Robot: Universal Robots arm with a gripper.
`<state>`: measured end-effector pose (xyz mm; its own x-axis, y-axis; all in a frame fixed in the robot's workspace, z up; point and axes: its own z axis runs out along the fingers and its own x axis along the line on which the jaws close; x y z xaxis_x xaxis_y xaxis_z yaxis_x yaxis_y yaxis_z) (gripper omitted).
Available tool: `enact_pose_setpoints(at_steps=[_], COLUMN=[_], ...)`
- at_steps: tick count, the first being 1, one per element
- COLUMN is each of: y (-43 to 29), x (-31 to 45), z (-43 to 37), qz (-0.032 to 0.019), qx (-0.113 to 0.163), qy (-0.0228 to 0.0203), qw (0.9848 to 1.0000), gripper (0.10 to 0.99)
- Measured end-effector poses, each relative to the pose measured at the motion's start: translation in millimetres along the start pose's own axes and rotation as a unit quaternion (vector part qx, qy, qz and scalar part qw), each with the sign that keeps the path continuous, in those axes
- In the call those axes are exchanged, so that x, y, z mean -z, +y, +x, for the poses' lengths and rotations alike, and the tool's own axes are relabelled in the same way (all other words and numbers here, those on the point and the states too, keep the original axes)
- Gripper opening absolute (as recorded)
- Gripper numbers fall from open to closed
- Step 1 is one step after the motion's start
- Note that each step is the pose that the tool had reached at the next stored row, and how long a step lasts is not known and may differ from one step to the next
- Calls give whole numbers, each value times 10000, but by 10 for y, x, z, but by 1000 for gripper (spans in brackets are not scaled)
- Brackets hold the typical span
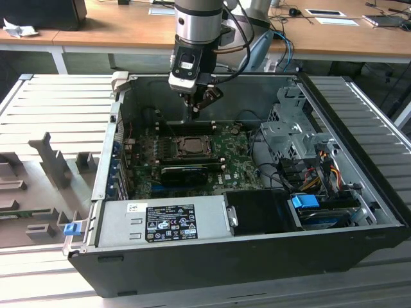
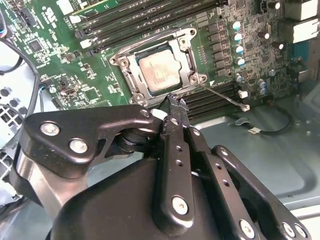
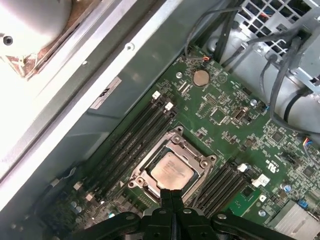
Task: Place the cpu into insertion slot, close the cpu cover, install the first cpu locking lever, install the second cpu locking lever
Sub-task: 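Install the first cpu locking lever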
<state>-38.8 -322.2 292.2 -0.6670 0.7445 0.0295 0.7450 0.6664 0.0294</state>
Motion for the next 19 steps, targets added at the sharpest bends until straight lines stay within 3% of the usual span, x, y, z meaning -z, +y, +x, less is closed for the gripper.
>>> enact_pose_setpoints(at_steps=[11, 16, 19], y=[0, 0, 0], x=[0, 0, 0], z=[0, 0, 0], qz=[16, 28, 42], qx=[526, 955, 1442], qy=[15, 28, 42], qw=[9986, 9954, 9895], gripper=[106, 106, 106])
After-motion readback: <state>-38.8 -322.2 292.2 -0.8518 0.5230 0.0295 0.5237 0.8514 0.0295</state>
